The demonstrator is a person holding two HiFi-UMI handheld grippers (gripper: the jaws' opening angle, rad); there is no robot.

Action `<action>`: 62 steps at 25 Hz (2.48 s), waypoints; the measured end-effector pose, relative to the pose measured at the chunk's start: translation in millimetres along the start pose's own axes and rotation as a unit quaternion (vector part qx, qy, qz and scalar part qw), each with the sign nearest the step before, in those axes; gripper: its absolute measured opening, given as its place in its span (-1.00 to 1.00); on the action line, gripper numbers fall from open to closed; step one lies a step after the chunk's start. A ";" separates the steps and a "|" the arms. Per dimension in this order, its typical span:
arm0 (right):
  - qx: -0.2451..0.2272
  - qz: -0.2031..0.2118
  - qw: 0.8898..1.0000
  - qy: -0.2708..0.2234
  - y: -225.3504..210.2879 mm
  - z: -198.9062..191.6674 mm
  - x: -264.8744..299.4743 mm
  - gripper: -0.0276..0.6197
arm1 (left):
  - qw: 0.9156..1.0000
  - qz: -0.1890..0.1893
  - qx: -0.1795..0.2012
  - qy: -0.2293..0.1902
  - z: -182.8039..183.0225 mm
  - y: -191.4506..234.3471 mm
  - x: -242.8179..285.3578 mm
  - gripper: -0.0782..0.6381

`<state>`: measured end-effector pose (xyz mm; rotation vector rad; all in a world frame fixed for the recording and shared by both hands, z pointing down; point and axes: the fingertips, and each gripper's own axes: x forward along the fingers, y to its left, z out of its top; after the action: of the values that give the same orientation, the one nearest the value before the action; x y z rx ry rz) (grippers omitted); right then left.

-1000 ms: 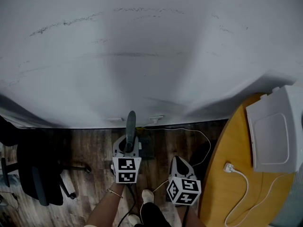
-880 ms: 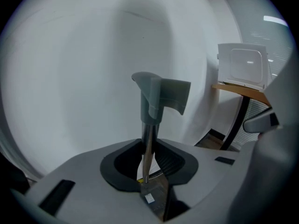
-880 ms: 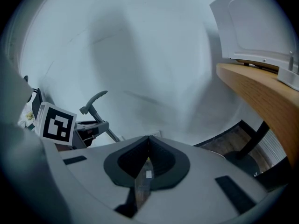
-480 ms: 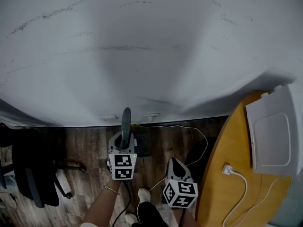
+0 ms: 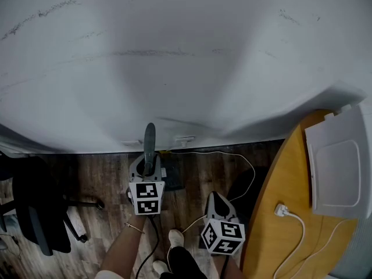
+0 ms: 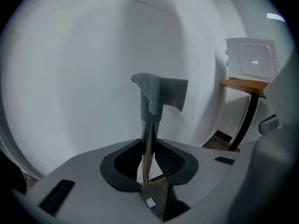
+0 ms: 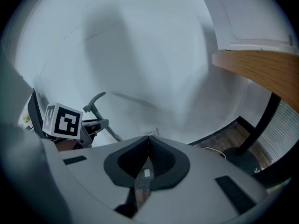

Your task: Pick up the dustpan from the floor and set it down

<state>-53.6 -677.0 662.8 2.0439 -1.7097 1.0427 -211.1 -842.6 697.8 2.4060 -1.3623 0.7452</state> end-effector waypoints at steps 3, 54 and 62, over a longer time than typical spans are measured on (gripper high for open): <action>0.001 -0.001 1.000 0.000 -1.0 -0.3 2.2 -0.82 | 1.000 -0.003 -0.003 -0.004 1.8 1.8 6.1 -0.51; -0.014 0.020 0.999 -0.026 34.4 38.5 -75.6 -0.82 | 0.993 -0.023 -0.096 -0.062 37.7 -5.7 -169.4 -0.48; -0.033 0.043 0.998 -0.043 49.3 53.2 -117.1 -0.82 | 0.988 0.012 -0.126 -0.089 70.5 -2.2 -237.4 -0.65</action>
<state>-86.1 -636.9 535.1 2.0187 -1.8639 0.9215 -288.7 -705.6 506.6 2.3026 -1.4565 0.3430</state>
